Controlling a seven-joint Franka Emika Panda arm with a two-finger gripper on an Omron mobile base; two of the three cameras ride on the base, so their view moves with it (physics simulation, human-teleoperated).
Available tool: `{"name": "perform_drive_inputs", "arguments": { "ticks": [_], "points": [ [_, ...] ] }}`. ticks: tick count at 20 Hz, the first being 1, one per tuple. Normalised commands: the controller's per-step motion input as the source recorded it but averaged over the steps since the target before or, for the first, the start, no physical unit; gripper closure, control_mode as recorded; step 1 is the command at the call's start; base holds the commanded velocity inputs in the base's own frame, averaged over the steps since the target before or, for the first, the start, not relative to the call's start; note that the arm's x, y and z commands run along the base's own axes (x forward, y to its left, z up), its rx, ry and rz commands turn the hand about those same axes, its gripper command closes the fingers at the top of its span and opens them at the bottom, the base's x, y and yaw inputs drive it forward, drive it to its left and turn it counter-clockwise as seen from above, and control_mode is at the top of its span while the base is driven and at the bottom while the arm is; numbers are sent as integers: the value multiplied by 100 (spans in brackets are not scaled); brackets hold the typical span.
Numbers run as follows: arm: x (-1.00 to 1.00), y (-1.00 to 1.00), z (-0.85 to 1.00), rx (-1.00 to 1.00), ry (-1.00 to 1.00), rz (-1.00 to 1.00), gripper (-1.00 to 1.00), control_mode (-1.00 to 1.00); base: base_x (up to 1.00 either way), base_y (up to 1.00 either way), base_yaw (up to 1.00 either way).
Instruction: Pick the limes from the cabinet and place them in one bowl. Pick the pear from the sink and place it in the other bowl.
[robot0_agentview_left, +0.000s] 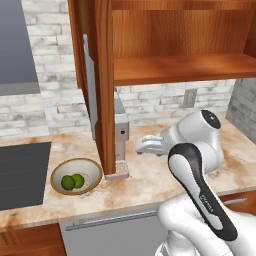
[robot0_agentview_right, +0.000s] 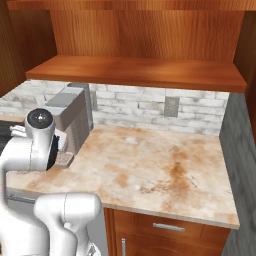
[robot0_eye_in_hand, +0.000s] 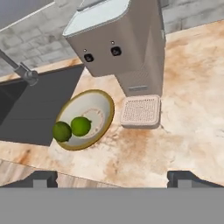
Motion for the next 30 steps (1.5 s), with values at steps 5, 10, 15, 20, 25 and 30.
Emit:
{"name": "perform_drive_inputs", "arguments": {
  "ticks": [5,10,15,20,25,30],
  "points": [
    [0,-75,5,-15,13,-7,-100,-100,0,0,0],
    [-1,-72,0,-20,5,-2,-100,-100,0,0,0],
    [-22,-62,4,-21,0,0,-100,-100,0,0,0],
    [-36,-44,13,-14,0,0,-100,-100,0,0,0],
    [-38,-17,21,0,0,0,-100,-100,0,0,0],
    [-41,-10,22,-3,0,-6,-100,-100,0,0,0]
  ]
}}
